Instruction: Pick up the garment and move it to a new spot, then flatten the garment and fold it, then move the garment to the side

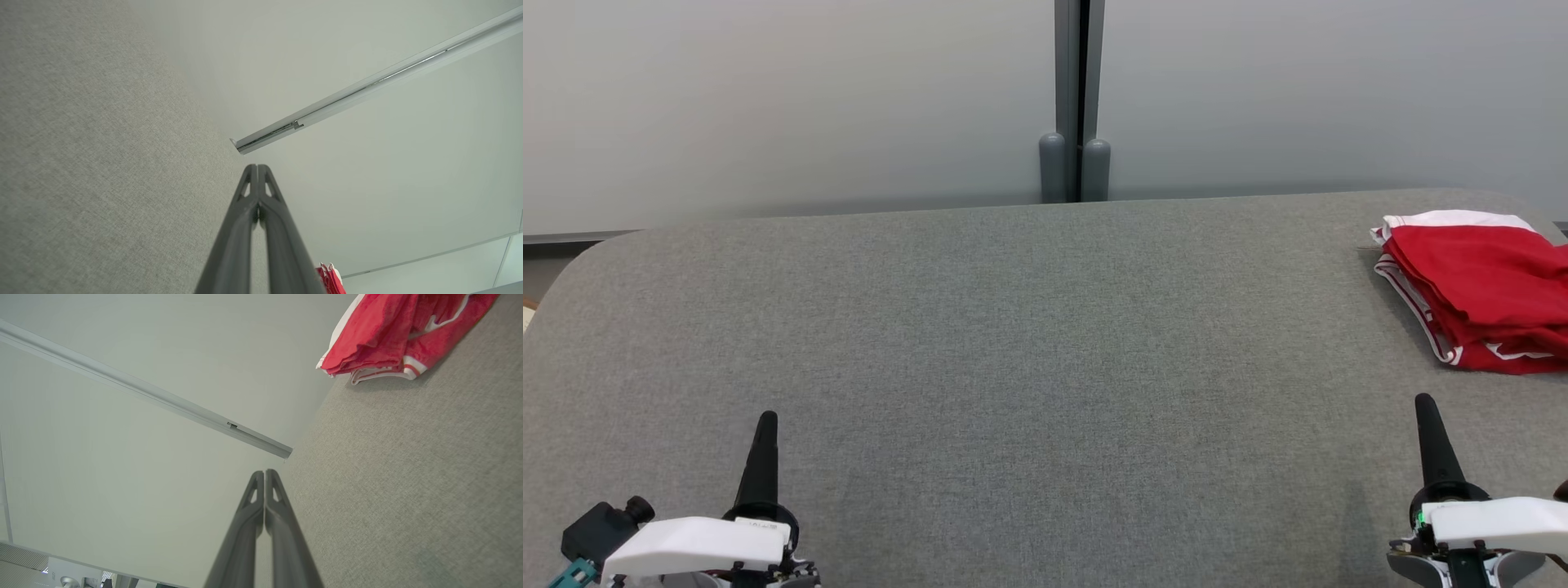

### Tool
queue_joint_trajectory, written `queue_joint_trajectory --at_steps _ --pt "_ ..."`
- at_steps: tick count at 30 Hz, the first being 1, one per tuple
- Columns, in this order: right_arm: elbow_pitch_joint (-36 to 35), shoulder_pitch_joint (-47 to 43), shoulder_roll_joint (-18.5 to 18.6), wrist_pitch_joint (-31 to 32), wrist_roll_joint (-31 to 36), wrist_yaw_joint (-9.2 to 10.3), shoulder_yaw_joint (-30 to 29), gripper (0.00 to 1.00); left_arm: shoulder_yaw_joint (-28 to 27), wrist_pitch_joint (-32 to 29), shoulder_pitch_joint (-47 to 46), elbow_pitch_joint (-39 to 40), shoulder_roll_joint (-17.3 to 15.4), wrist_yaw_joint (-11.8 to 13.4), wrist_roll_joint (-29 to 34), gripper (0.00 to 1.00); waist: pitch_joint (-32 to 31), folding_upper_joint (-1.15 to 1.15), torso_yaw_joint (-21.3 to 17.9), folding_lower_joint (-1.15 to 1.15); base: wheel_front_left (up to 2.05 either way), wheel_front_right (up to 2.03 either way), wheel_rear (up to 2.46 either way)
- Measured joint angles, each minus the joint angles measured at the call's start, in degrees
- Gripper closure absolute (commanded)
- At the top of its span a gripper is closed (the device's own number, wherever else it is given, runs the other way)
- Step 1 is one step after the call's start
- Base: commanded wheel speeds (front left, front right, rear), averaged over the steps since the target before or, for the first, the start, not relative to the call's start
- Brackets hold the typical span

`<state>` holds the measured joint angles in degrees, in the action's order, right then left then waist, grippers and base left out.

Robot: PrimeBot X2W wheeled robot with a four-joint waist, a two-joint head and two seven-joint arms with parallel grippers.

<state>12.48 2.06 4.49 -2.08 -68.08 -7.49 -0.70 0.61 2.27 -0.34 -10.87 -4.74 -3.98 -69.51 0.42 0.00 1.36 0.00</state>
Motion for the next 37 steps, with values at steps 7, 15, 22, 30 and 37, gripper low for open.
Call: queue_joint_trajectory --at_steps 7,15,22,30,37 --pt "0.2 0.4 0.0 1.0 -4.0 0.0 -0.5 1.0 -0.7 -1.0 -0.6 -0.5 0.0 -0.5 -4.0 1.0 0.0 0.0 -0.2 0.0 0.0 0.0 0.0" --pt "0.4 1.2 0.0 2.1 -8.3 0.0 -1.0 1.0 -1.4 -2.1 -1.4 -1.0 0.0 -1.1 -8.2 1.0 -0.1 0.0 -0.4 0.0 0.0 0.0 0.0" --pt "0.7 1.6 0.0 3.1 -11.8 0.0 -1.6 1.0 -2.0 -3.0 -2.4 -1.3 0.0 -1.6 -11.5 1.0 -0.1 0.0 -0.5 0.0 0.0 0.0 0.0" --pt "0.9 2.2 0.0 4.1 -15.5 0.0 -2.2 1.0 -2.7 -4.0 -2.9 -1.9 0.0 -2.1 -15.1 1.0 -0.1 0.0 -0.7 0.0 0.0 0.0 0.0" --pt "1.1 2.7 -0.1 5.0 -18.7 0.0 -2.6 1.0 -3.3 -4.9 -3.7 -2.2 0.1 -2.5 -17.9 1.0 -0.2 0.0 -0.9 0.0 0.0 0.0 0.0"
